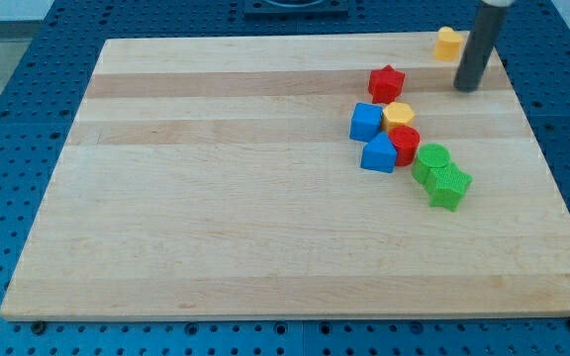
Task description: Move the hexagon to the right of the red star
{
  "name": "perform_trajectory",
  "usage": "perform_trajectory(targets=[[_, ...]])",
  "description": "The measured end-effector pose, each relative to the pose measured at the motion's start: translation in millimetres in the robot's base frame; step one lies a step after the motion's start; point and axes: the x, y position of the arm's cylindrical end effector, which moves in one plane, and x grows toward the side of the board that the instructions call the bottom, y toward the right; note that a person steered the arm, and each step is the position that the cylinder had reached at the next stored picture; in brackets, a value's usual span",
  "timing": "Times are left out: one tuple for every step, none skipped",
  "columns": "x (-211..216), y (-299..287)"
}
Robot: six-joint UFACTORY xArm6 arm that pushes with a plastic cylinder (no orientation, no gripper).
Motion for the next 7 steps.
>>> perform_trajectory(targets=[[53.6, -2.0], [92.9, -25.4], [101.4, -72.7], [106.1, -123.0], [107.9, -155.8], [102.2, -154.4], [88.0, -136.7]])
